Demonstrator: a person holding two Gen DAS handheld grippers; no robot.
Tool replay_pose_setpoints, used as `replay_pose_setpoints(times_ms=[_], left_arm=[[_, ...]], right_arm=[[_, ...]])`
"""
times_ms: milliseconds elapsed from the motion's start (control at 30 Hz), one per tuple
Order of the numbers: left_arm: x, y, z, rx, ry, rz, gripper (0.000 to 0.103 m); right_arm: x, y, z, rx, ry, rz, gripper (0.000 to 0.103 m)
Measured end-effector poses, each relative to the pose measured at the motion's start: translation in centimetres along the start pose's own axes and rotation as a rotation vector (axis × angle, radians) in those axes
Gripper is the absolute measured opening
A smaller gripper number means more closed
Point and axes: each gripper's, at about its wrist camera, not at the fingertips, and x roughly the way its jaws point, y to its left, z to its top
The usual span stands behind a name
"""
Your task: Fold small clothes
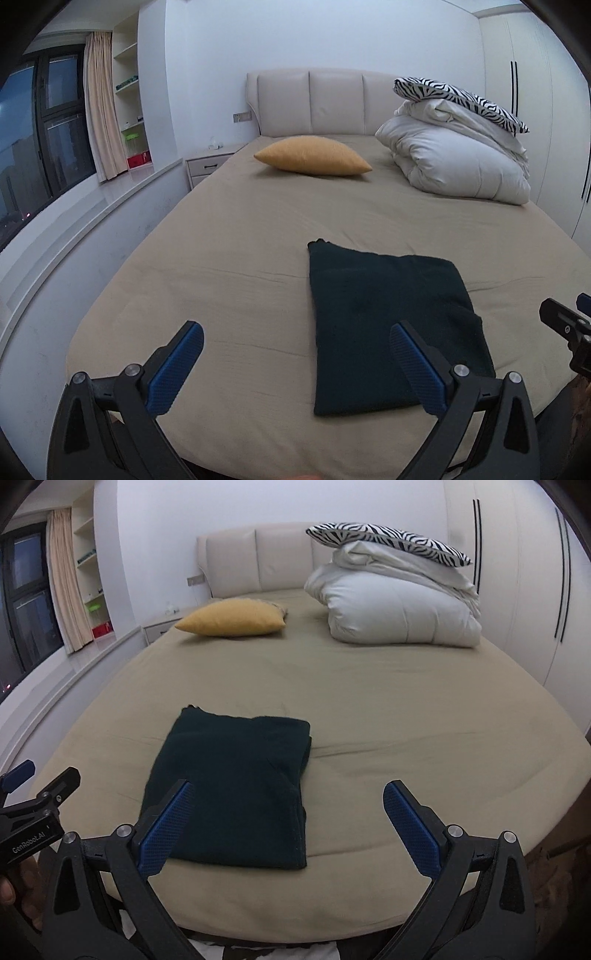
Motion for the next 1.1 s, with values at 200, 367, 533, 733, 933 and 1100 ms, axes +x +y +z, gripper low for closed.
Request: replay_pose_setpoints(times_ms=[200, 367, 533, 733, 933, 1100], left_arm=[[2.2, 0.0, -1.5, 0.012, 0.062, 0.006, 0.103], [3.2, -0.1, -2.3, 0.020, 0.087, 0.015, 0.103], [3.3, 0.2, -2.3, 0.020, 0.083, 0.018, 0.103], [3.6, 0.3, -2.2, 0.022, 0.088, 0.020, 0.103], [3.6, 0.1, -2.2, 0.022, 0.088, 0.022, 0.103], [3.6, 0.1, -2.2, 0.020, 0.088, 0.021, 0.103]], right_arm=[[2.9, -0.7, -2.1, 0.016, 0.055, -0.038, 0.103], [5.6, -0.7, -3.1, -0.018, 0.088, -0.057, 0.103], [5.6, -0.4, -3.4, -0.044, 0.104, -0.061, 0.103], [5.5, -0.3, -3.5, -0.042, 0.108, -0.056, 0.103], [5.4, 0.1, -3.6, -0.041, 0.112, -0.054, 0.103], [5.3, 0.4, -3.6, -0.040, 0.112, -0.054, 0.103]])
